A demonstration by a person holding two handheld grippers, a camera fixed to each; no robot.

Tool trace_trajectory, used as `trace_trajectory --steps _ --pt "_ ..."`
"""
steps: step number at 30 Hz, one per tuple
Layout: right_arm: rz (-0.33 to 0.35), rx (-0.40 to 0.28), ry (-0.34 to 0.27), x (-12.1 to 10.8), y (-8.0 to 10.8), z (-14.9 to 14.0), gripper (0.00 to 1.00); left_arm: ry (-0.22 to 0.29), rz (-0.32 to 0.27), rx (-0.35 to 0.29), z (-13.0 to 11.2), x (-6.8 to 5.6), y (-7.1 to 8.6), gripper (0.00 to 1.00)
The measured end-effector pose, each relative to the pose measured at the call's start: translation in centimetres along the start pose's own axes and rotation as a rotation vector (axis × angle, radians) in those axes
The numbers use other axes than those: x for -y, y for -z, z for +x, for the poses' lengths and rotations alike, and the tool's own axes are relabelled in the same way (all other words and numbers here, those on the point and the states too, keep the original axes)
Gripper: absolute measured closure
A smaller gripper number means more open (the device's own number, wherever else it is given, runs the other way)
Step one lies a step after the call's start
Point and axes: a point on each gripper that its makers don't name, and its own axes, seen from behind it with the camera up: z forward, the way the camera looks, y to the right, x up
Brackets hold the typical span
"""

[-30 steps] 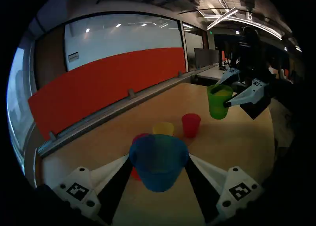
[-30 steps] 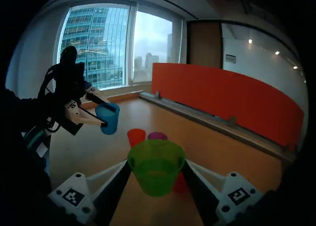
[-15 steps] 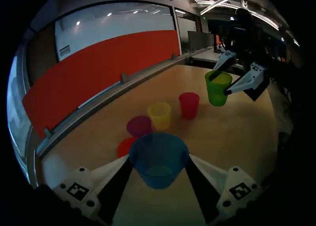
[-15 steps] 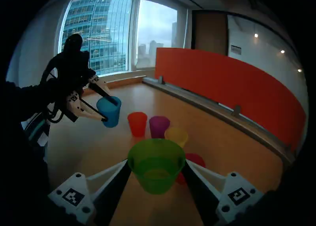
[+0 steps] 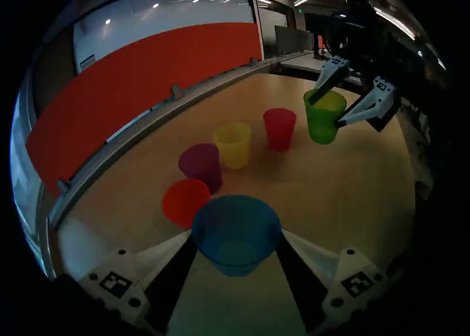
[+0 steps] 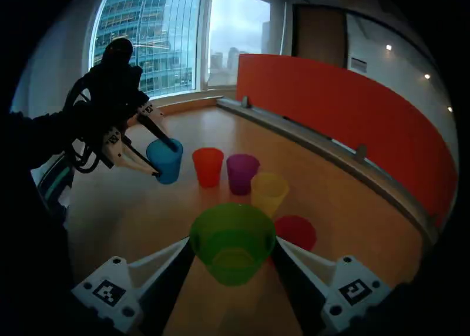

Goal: Pour water

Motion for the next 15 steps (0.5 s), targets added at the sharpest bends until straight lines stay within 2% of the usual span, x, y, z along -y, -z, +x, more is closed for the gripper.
trace_trajectory --steps 9,15 --pt "0.011 0.038 0.005 0.2 -1.3 -1.5 0.1 0.007 -0.005 0.022 -1.1 0.2 -1.3 0.13" --pt "0.015 0.049 -0.008 0.2 -1.9 -2.2 0.1 0.023 -0.022 0.032 -1.9 -0.1 -1.9 0.13"
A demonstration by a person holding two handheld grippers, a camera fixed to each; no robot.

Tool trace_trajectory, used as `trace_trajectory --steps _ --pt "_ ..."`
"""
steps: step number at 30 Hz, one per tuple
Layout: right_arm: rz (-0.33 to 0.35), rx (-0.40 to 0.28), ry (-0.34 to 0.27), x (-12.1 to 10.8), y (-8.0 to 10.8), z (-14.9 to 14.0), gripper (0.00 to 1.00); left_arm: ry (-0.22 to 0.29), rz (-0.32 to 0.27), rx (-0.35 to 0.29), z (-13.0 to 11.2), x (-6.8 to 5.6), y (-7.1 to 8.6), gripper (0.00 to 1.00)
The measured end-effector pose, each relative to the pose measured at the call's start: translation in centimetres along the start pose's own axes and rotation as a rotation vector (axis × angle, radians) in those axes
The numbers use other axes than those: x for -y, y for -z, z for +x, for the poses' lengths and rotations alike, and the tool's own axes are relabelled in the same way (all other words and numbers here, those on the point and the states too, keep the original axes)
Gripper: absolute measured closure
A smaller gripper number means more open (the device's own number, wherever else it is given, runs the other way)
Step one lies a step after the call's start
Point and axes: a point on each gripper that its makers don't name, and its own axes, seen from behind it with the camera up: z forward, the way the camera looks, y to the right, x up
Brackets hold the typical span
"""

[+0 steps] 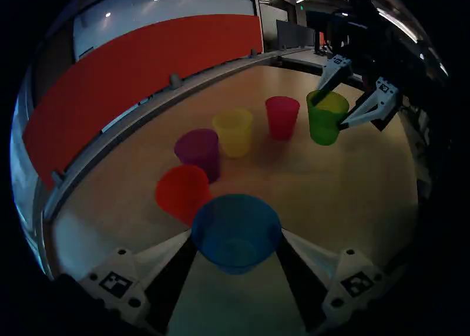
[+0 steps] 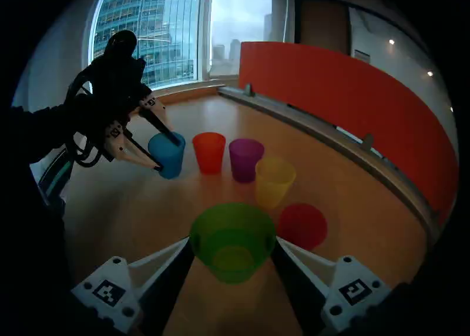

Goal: Pour water

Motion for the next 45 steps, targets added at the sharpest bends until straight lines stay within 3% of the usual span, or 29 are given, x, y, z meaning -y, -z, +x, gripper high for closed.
trace_trajectory --steps 17,37,43,45 --pt "0.005 0.006 -0.021 0.3 -1.1 -0.8 0.1 0.031 -0.026 0.008 -1.6 -0.5 -1.1 0.13" --pt "0.002 0.007 -0.034 0.5 -1.5 -1.1 0.1 0.061 -0.039 0.031 -3.4 -0.6 -1.2 0.13" --pt "0.003 0.006 -0.031 0.6 -1.6 -1.1 0.1 0.059 -0.032 0.049 -3.8 -0.4 -0.8 0.0" --pt "0.003 0.007 -0.031 0.6 -1.7 -1.2 0.1 0.055 -0.023 0.058 -4.0 -0.2 -0.6 0.0"
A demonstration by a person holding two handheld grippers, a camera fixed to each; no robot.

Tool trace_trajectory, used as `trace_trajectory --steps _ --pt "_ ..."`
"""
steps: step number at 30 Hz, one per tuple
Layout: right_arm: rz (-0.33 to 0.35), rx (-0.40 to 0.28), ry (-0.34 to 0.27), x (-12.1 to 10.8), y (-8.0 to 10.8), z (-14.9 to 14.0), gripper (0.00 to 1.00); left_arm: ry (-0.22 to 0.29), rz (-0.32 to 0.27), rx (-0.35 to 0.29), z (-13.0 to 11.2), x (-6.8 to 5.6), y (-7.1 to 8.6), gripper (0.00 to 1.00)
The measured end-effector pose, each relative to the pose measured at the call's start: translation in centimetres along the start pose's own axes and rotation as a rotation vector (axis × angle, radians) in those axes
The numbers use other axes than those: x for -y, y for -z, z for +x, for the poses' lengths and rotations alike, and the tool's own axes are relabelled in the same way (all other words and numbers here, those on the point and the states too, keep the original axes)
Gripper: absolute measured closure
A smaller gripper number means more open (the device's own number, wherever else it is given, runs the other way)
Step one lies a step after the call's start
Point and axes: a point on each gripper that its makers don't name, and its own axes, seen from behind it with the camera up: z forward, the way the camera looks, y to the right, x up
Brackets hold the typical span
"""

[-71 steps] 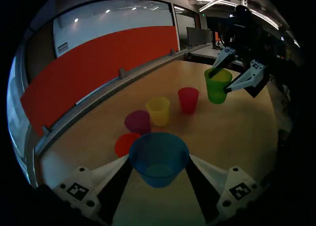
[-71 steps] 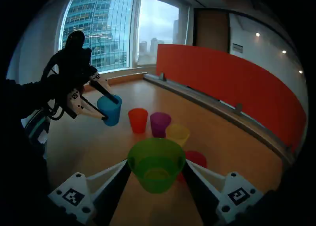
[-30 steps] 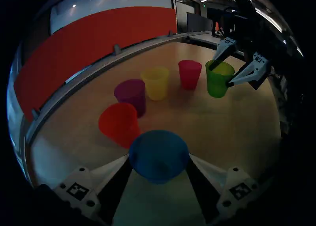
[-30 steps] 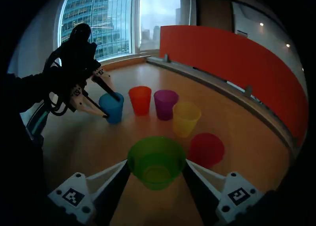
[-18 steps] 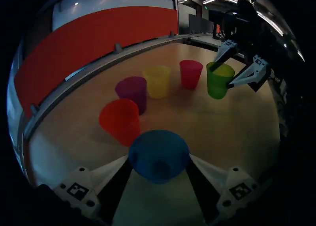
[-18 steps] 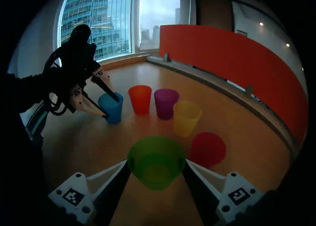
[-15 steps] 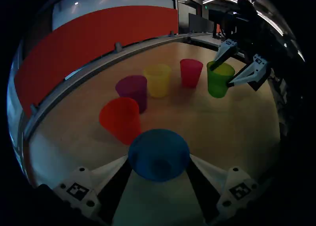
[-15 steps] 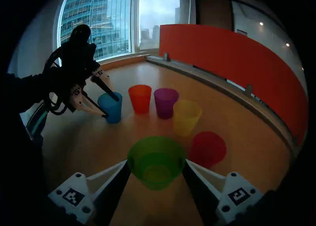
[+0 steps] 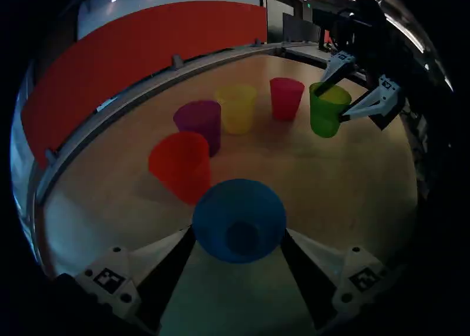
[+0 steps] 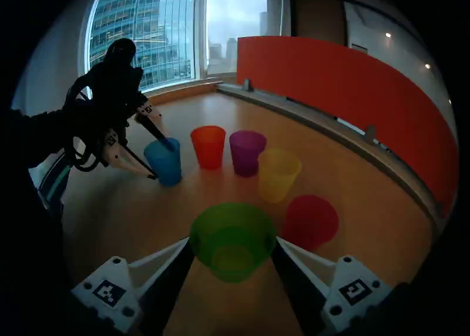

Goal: Pour water

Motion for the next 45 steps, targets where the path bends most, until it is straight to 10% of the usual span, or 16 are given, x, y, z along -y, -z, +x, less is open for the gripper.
trace_trajectory --steps 45 --pt "-0.017 0.025 -0.015 0.4 -1.0 -3.3 0.09 -0.015 0.046 0.004 -2.0 -0.9 2.7 0.0"
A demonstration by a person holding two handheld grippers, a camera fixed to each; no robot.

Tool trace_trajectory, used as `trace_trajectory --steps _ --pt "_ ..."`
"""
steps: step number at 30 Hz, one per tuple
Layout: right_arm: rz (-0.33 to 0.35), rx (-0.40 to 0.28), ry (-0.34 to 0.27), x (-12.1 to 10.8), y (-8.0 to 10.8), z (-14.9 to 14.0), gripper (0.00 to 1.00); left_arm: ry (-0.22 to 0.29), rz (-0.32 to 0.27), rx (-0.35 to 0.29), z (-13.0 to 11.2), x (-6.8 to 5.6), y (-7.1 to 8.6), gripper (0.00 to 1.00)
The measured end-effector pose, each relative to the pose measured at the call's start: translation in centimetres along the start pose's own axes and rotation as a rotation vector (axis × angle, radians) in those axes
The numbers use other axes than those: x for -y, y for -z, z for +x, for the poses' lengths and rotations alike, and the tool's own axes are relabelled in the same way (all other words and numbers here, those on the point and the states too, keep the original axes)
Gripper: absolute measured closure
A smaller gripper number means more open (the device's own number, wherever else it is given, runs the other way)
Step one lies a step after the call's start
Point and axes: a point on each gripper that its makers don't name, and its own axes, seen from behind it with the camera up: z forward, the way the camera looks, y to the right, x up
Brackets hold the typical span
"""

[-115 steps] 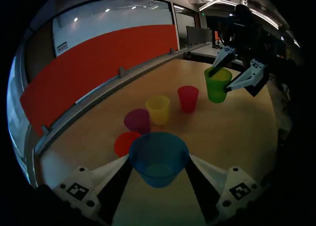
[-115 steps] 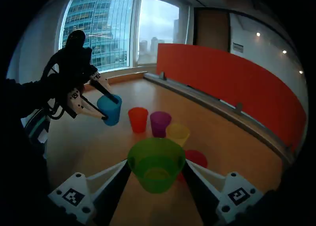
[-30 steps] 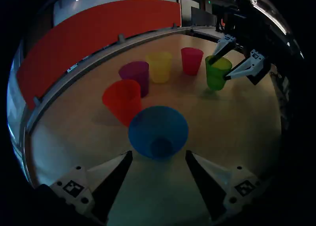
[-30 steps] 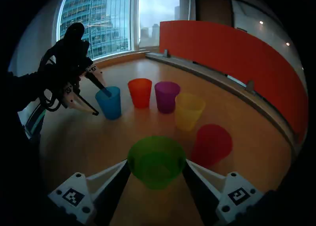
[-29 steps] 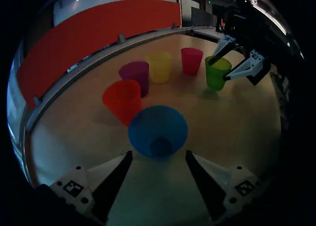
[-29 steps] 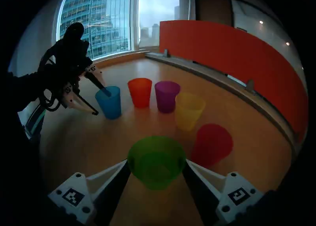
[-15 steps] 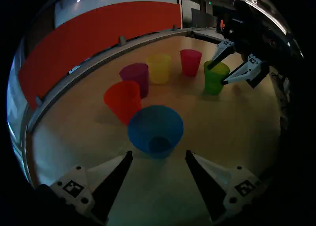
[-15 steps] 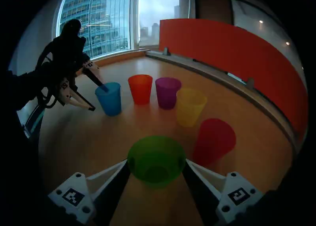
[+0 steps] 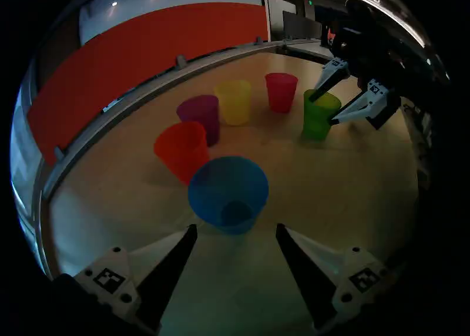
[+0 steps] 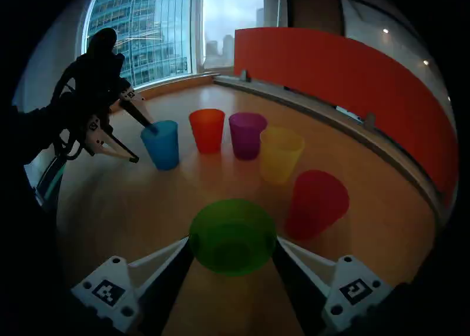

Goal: Pour water

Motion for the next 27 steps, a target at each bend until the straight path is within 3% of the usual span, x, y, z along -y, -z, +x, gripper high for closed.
trace_trajectory --steps 7,15,27 --pt "0.0 0.004 -0.016 0.1 0.1 -0.2 0.0 0.002 0.008 0.0 -0.1 0.1 0.3 0.0" --pt "-0.014 0.004 -0.022 0.0 0.7 -0.4 0.0 0.012 0.018 -0.004 -0.4 0.1 1.0 0.0" --pt "-0.066 -0.008 -0.037 -0.3 3.9 -1.8 0.0 0.062 0.068 -0.028 -1.2 0.6 2.6 0.0"
